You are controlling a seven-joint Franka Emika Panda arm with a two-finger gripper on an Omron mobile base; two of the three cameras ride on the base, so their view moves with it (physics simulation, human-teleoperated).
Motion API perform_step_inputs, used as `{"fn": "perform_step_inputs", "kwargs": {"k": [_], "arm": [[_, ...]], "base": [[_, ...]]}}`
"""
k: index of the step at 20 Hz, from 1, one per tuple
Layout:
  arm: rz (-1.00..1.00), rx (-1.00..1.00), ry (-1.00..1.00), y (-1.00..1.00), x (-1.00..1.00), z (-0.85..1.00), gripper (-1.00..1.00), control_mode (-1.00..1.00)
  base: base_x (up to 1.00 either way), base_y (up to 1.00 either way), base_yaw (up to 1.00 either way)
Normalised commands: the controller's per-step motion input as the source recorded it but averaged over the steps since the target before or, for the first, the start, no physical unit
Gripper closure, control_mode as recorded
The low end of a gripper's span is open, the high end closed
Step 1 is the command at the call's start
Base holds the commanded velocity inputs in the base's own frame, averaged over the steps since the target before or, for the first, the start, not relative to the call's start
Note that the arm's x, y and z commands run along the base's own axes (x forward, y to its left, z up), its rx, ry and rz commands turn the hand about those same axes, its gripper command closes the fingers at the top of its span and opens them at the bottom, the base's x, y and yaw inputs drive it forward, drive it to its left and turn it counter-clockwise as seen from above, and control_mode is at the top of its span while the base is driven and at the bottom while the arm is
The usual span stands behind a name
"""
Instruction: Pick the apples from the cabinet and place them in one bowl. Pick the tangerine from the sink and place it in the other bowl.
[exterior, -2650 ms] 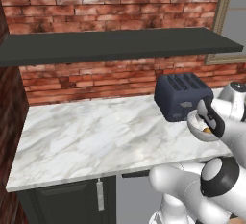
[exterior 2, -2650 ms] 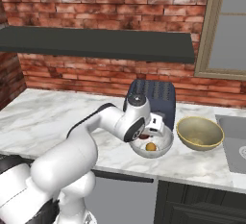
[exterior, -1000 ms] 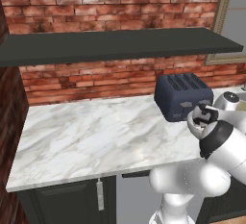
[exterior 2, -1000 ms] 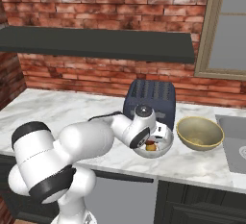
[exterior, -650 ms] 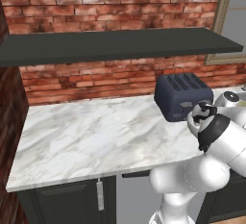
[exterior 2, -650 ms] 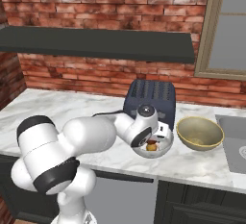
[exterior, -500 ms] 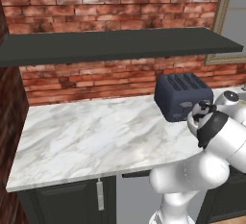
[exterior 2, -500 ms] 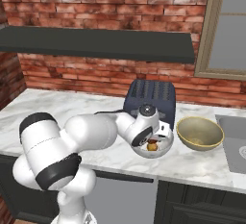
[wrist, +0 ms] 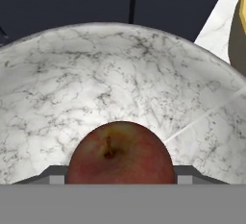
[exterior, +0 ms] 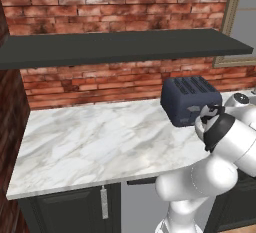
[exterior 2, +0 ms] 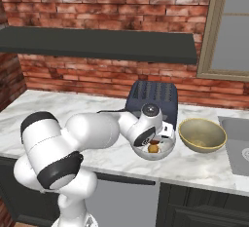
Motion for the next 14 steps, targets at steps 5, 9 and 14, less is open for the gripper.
{"fn": "perform_step_inputs", "kwargs": {"k": [5, 9, 14], "arm": [[0.00, 0.00, 0.00, 0.00, 0.00, 0.00, -1.00, -1.00], [0.00, 0.00, 0.00, 0.00, 0.00, 0.00, -1.00, -1.00], [0.00, -0.01, 0.02, 0.09, 0.00, 0.16, -1.00, -1.00]], "base": [[0.00, 0.00, 0.00], [0.00, 0.00, 0.00], [0.00, 0.00, 0.00]]}}
